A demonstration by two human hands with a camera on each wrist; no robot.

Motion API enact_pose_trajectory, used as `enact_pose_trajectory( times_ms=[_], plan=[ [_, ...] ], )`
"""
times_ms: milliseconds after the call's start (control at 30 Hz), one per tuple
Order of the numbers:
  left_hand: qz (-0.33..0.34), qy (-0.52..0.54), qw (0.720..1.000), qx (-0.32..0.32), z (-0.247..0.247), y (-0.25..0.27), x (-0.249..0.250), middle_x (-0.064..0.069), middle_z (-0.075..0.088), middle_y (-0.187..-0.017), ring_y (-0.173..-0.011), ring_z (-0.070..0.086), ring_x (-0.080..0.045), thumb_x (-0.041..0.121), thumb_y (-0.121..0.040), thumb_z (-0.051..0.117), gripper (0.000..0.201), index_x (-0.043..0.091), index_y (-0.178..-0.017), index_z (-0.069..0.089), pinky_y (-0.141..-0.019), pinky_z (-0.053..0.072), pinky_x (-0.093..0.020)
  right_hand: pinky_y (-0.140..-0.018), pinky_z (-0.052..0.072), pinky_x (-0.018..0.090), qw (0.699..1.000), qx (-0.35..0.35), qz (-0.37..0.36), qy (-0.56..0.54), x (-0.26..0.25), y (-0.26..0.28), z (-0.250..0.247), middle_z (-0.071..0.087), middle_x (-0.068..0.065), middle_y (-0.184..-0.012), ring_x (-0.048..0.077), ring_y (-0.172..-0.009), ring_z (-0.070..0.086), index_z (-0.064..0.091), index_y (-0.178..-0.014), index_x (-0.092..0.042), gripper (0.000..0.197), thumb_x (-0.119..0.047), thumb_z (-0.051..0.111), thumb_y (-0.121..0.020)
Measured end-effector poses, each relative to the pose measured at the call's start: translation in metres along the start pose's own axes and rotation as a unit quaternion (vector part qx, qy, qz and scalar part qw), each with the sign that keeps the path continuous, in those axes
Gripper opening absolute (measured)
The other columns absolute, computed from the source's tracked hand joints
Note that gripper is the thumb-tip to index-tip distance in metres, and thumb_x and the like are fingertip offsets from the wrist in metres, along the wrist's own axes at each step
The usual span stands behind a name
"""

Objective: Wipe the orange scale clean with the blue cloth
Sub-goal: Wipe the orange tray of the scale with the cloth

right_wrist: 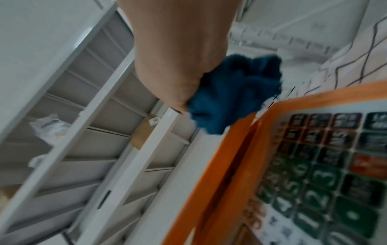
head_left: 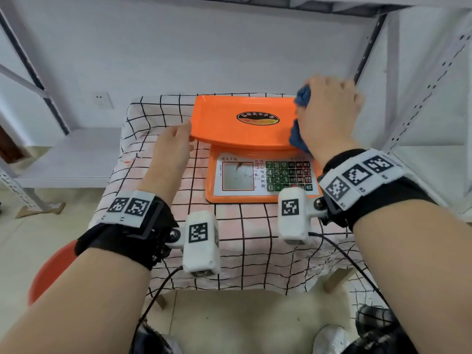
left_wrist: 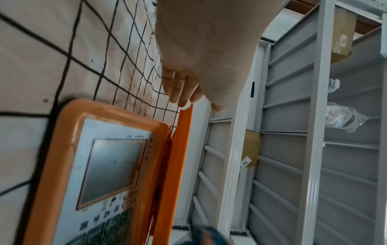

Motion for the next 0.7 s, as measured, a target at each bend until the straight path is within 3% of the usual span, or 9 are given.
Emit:
enact_pose_trajectory(
  times_ms=[100, 233, 367, 500, 600, 633, 700],
  plan=[
    [0.025, -0.006, 1.000, -0.002, 0.004, 0.001, 0.001, -0.004, 0.054, -0.086, -0.080, 0.048, -0.018, 0.036, -0.092, 0.042, 0.025, 0.015, -0.082, 0.051, -0.071, 0.041, -0.033, -0.090, 0.037, 0.042, 0.990, -0.128, 0.011, 0.060, 0.007, 0.025, 0.034, 0.063, 0.016, -0.109, 0.034, -0.105, 0.055, 0.060, -0.106, -0.007, 0.033, -0.030, 0.038, -0.096],
    [0.052, -0.014, 0.998, -0.013, 0.003, -0.001, 0.001, -0.002, 0.047, -0.084, -0.078, 0.041, -0.015, 0.041, -0.087, 0.043, 0.021, 0.022, -0.087, 0.051, -0.062, 0.031, -0.028, -0.071, 0.033, 0.036, 0.995, -0.086, -0.004, 0.046, 0.010, 0.029, 0.032, 0.064, 0.018, -0.100, 0.036, -0.096, 0.058, 0.055, -0.106, -0.003, 0.035, -0.031, 0.037, -0.098],
    [0.031, -0.001, 1.000, -0.006, -0.001, -0.002, 0.000, -0.003, 0.057, -0.083, -0.078, 0.055, -0.016, 0.039, -0.089, 0.044, 0.026, 0.017, -0.082, 0.054, -0.075, 0.043, -0.032, -0.066, 0.039, 0.034, 0.994, -0.104, 0.003, -0.037, -0.002, 0.030, 0.025, 0.063, 0.014, -0.096, 0.034, -0.092, 0.060, 0.051, -0.105, -0.003, 0.043, -0.044, 0.046, -0.093],
    [-0.009, 0.024, 1.000, -0.014, -0.007, -0.007, -0.001, 0.003, 0.070, -0.087, -0.090, 0.062, -0.014, 0.028, -0.090, 0.043, 0.025, 0.022, -0.079, 0.065, -0.087, 0.043, -0.031, -0.070, 0.044, 0.030, 0.982, -0.148, -0.080, -0.085, -0.045, 0.038, 0.027, 0.065, 0.008, -0.090, 0.024, -0.087, 0.061, 0.059, -0.098, -0.004, 0.049, -0.051, 0.049, -0.090],
    [-0.030, 0.034, 0.998, -0.038, -0.012, -0.011, -0.002, 0.009, 0.071, -0.080, -0.088, 0.063, -0.010, 0.028, -0.093, 0.036, 0.033, 0.022, -0.084, 0.067, -0.082, 0.042, -0.027, -0.067, 0.048, 0.031, 0.958, -0.216, -0.112, -0.154, -0.075, 0.038, 0.042, 0.065, 0.003, -0.074, 0.015, -0.070, 0.060, 0.066, -0.079, -0.009, 0.037, -0.041, 0.052, -0.091],
    [-0.035, 0.037, 0.998, -0.046, -0.013, -0.012, -0.002, 0.009, 0.071, -0.079, -0.089, 0.063, -0.009, 0.029, -0.093, 0.035, 0.034, 0.021, -0.087, 0.068, -0.083, 0.042, -0.026, -0.063, 0.042, 0.028, 0.950, -0.234, -0.121, -0.168, -0.083, 0.037, 0.045, 0.059, -0.004, -0.066, 0.009, -0.063, 0.054, 0.062, -0.070, -0.015, 0.029, -0.034, 0.052, -0.090],
    [-0.039, 0.042, 0.996, -0.064, -0.016, -0.011, -0.003, 0.006, 0.073, -0.085, -0.094, 0.063, -0.008, 0.031, -0.094, 0.034, 0.036, 0.019, -0.095, 0.069, -0.086, 0.040, -0.027, -0.060, 0.033, 0.020, 0.938, -0.255, -0.132, -0.194, -0.098, 0.035, 0.045, 0.042, -0.014, -0.058, 0.001, -0.055, 0.041, 0.044, -0.058, -0.028, 0.034, -0.022, 0.051, -0.090]
  ],
)
Point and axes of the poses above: each hand's wrist, its own y-axis away from the middle knuckle, its own z-axis out of the palm, x = y × z, the point moved 5 cm from there along -y, towards the middle knuckle
